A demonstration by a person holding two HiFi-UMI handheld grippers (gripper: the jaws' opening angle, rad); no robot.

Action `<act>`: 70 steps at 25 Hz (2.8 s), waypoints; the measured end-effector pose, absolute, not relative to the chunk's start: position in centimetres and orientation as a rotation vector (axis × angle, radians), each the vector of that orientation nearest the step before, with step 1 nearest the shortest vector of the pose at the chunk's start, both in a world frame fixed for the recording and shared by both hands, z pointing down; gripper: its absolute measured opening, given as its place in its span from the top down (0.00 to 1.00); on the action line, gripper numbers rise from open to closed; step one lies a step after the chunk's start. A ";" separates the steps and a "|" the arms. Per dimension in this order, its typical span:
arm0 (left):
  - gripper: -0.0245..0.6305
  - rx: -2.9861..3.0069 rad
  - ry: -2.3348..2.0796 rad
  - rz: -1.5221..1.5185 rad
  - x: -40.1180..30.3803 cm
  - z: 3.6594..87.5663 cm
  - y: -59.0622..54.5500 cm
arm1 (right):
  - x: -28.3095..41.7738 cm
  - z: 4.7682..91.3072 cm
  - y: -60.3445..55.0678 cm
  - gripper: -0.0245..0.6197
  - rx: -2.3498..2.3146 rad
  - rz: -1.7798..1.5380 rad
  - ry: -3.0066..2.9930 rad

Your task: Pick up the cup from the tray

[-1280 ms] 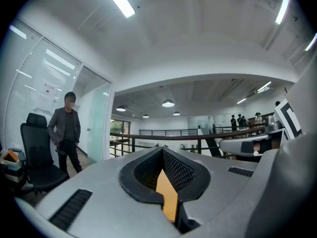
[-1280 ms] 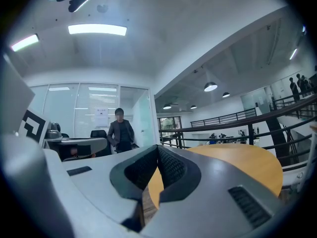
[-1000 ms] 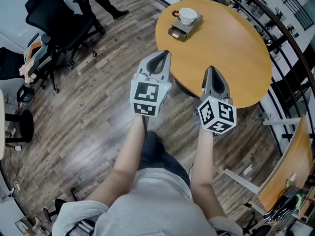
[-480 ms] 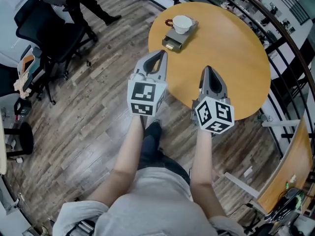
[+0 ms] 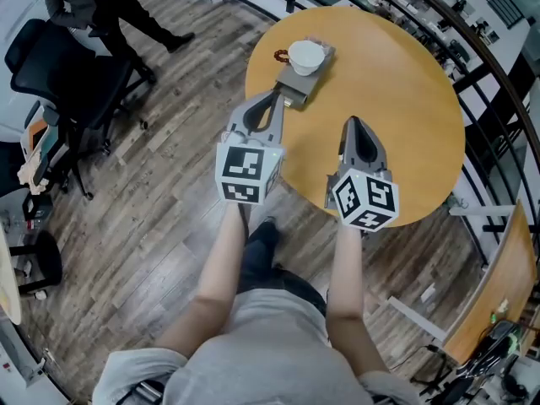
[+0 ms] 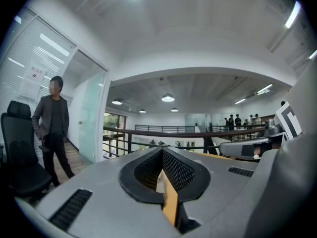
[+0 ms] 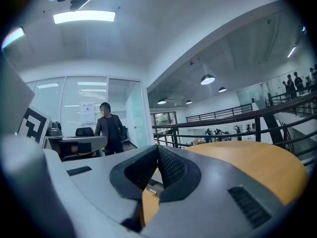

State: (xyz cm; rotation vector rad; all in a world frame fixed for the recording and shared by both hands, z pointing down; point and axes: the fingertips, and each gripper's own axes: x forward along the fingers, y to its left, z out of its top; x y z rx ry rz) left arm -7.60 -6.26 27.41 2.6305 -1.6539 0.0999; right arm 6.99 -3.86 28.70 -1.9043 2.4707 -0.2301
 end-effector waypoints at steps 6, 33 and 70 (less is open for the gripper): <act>0.95 2.626 -1.645 0.111 -8.7 28.0 -9.9 | 6.1 29.1 -7.3 0.95 -1.915 -0.237 2.473; 0.95 2.465 -1.723 0.146 -6.6 32.8 -20.9 | 10.1 32.1 -18.2 0.95 -1.849 -0.325 2.544; 0.76 2.356 -1.734 0.408 -9.0 46.2 -29.2 | 12.0 39.6 -25.6 0.95 -1.904 -0.511 2.553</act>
